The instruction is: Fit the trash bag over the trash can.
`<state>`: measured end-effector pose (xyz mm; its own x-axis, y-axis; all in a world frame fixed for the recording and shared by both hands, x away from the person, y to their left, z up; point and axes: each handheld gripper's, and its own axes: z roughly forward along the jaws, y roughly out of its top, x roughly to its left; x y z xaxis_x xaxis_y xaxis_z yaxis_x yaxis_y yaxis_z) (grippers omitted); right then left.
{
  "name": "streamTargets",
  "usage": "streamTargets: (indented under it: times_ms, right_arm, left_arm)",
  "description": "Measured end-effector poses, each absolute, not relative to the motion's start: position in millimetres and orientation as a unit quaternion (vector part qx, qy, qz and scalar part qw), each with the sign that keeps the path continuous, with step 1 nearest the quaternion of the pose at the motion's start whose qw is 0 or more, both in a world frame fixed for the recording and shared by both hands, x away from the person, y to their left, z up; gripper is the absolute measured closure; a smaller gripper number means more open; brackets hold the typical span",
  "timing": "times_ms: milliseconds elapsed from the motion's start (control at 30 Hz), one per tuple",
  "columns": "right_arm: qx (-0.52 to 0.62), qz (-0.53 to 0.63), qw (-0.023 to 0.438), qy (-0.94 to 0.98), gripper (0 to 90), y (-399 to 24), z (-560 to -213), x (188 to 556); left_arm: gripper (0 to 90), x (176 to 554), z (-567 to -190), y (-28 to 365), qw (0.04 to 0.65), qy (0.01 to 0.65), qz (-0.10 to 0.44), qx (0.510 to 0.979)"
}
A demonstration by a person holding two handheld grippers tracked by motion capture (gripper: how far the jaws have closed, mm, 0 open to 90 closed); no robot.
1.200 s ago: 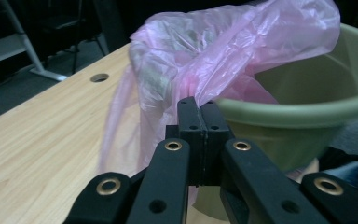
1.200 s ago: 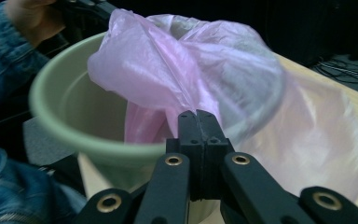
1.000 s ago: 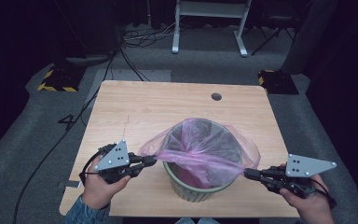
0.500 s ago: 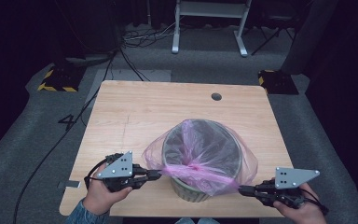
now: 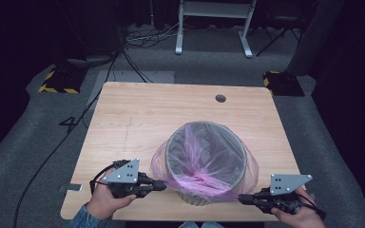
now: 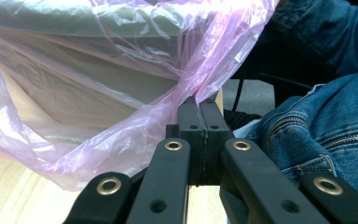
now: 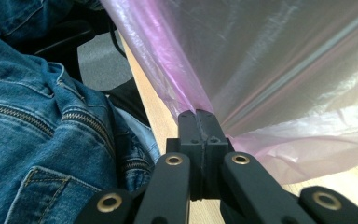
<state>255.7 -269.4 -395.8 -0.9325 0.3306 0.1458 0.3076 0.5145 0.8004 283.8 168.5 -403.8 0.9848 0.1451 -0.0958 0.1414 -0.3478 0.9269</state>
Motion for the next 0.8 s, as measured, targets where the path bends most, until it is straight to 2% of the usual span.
streamTargets:
  times_ms: [167,233,333,700,767,800]
  right_arm:
    - [0.193,0.456,0.004,0.869,90.0,-270,-403,257]
    - [0.203,0.432,0.018,0.878,90.0,-271,-407,258]
    - [0.221,0.439,0.006,0.871,90.0,-278,-415,261]
    - [0.250,0.433,0.017,0.866,90.0,-285,-429,266]
    - [0.253,0.441,0.023,0.861,80.9,-287,-427,265]
    - [0.252,0.449,0.025,0.857,73.6,-289,-425,265]
  left_arm:
    - [90.0,283,-406,166,0.542,0.087,0.004,0.836]
    - [90.0,285,-410,166,0.525,0.093,0.013,0.846]
    - [90.0,289,-415,170,0.534,0.105,0.001,0.839]
    - [90.0,300,-441,169,0.502,0.135,-0.003,0.854]
    - [90.0,300,-442,170,0.499,0.138,-0.002,0.856]
    - [90.0,300,-443,170,0.497,0.139,-0.001,0.857]
